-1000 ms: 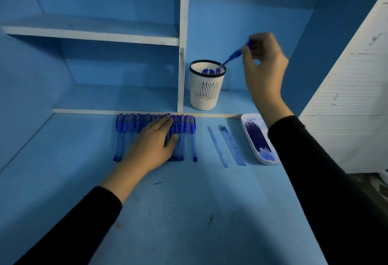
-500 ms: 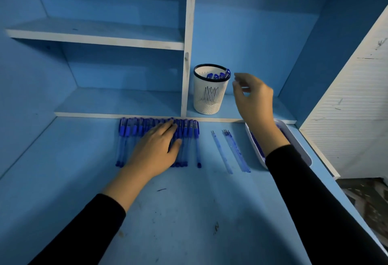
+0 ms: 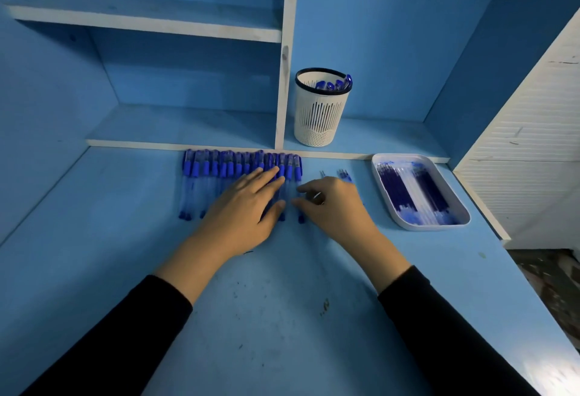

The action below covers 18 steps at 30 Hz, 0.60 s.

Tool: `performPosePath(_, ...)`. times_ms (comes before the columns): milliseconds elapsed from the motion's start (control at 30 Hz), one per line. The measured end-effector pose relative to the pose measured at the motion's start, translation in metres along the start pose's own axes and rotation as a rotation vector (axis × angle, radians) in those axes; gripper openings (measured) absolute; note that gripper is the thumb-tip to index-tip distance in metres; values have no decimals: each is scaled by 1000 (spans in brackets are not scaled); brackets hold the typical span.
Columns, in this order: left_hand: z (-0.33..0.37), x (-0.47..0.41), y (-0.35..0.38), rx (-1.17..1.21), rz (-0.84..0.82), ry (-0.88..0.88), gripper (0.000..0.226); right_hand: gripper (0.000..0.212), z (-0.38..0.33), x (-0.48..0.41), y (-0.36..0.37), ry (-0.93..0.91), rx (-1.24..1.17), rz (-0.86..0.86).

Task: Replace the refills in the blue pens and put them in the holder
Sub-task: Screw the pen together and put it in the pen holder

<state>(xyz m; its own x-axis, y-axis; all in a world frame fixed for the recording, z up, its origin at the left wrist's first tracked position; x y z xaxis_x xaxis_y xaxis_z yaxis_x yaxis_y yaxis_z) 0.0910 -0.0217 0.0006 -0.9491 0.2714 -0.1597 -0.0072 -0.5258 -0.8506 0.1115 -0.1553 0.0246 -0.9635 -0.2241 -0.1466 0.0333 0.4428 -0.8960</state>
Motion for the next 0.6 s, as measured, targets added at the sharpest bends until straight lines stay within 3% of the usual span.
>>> performPosePath(333,0,2,2,10,-12,-31,66,27,20,4,-1,194,-130,-93)
performPosePath(433,-1,2,1,1,-13,-37,54,27,39,10,-3,322,-326,-79)
performPosePath(500,3,2,-5,6,22,-22,54,27,49,18,-5,403,-579,-67)
performPosePath(600,8,4,-18,209,145,-28,50,23,44,33,-5,417,-961,-78)
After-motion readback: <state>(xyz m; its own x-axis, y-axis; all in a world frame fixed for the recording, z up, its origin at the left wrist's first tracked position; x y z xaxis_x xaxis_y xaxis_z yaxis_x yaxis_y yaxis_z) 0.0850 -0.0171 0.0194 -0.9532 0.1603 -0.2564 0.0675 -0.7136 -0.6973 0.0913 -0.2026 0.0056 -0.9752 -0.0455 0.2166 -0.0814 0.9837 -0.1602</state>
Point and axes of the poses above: each hand's wrist, its own x-axis away from the middle knuckle, its own y-axis out of the palm, z = x × y, the point moved 9 cm from there along -x, towards the middle knuckle, and after that the axes turned 14 degrees about x, right-handed, at the moved point
